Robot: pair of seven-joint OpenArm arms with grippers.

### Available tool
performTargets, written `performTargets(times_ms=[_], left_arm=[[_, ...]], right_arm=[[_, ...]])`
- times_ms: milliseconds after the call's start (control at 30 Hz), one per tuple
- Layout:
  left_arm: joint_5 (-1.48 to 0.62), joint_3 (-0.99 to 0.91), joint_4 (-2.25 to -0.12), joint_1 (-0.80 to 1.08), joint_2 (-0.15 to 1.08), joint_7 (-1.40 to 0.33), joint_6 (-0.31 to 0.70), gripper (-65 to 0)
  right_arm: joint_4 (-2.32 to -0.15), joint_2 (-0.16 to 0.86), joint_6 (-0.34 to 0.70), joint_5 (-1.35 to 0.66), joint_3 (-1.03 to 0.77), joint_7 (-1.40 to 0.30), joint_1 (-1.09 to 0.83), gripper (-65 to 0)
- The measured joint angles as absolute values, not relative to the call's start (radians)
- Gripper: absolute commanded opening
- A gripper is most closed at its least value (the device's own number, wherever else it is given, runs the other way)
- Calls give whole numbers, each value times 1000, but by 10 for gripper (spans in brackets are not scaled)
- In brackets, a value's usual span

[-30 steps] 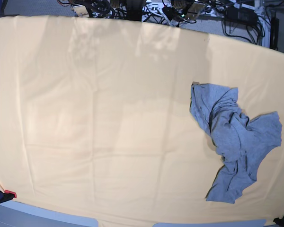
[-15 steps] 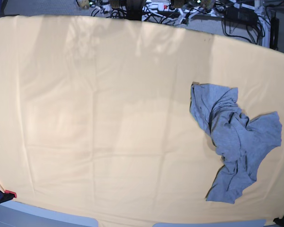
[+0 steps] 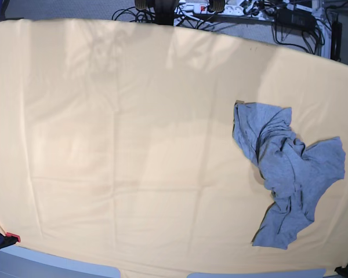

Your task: Layout the t-shirt on the table in an organized manner, then fold the t-shirt properly

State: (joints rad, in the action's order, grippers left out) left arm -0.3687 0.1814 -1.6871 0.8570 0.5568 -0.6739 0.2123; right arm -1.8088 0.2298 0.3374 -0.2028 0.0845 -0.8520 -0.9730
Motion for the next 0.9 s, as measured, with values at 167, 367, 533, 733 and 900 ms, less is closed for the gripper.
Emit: performTargets(times_ms=[167, 367, 533, 733, 900], left_arm=[[-369, 172, -1895, 988, 636, -745, 215, -650], [-367, 33, -2106, 1154, 702, -812, 215, -650], [-450, -140, -2229, 1225, 699, -812, 230, -650], [-550, -277, -2321, 1271, 684, -823, 300, -650], [-551, -361, -2342, 1263, 685, -805, 300, -650]], right_arm=[[-2060, 250, 304, -198, 84, -854, -1153, -650], [-2270, 252, 306, -160, 85, -870, -1299, -650], [-2349, 249, 265, -102, 83, -896, -1283, -650], [-2340, 249, 269, -85, 83, -925, -1288, -650], [-2340, 252, 227, -2, 82, -888, -1288, -650]])
